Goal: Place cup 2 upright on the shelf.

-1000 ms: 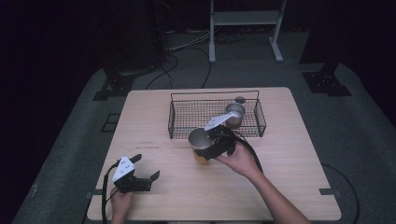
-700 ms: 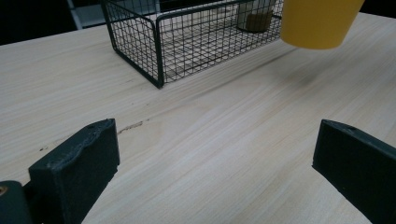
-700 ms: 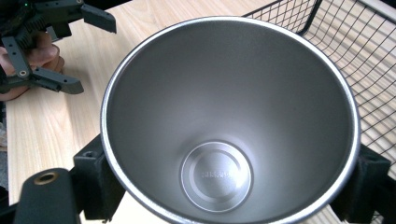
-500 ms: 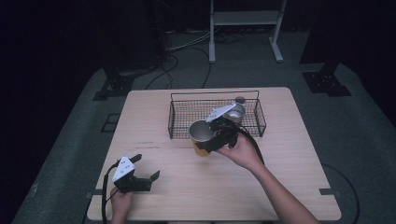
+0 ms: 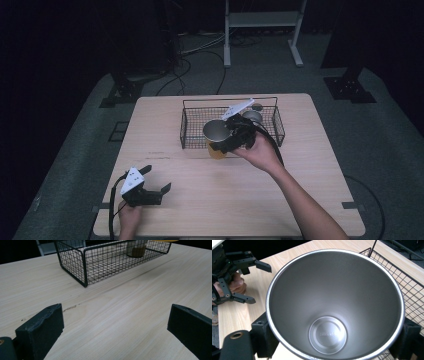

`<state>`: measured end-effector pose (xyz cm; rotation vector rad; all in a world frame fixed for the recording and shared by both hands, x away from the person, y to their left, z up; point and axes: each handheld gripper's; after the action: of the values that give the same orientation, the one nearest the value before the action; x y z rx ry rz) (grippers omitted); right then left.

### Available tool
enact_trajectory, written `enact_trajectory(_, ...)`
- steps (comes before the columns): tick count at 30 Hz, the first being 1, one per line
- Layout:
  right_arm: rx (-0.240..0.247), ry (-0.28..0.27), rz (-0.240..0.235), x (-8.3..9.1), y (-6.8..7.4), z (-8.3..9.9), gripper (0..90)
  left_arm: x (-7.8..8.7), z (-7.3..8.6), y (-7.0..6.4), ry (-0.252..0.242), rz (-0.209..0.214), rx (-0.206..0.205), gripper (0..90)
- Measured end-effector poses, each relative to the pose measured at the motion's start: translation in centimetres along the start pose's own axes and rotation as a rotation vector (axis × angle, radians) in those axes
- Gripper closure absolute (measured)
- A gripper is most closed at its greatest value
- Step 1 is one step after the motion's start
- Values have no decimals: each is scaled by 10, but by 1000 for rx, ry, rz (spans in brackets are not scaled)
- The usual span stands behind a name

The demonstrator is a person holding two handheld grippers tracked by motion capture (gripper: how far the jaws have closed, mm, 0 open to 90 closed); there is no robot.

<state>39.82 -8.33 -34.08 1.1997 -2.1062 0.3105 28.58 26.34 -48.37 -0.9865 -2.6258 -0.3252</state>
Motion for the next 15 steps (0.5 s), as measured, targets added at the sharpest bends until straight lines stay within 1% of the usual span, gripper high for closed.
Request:
enact_trajectory(4, 1, -2, 3, 2, -2, -5, 142, 0, 0, 0, -4, 0, 6, 0)
enact_trajectory(15, 9, -9, 9, 6, -5, -23, 142, 0, 0, 0, -1, 0, 3, 0)
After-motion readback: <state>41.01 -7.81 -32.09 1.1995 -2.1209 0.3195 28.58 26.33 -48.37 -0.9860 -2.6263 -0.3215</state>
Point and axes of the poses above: each handheld gripper's, and its own axes: x roughly backward along the jaws, z roughly out of its underside, y roughly to its left, and after that the axes turned 4 degrees about -x, right-handed
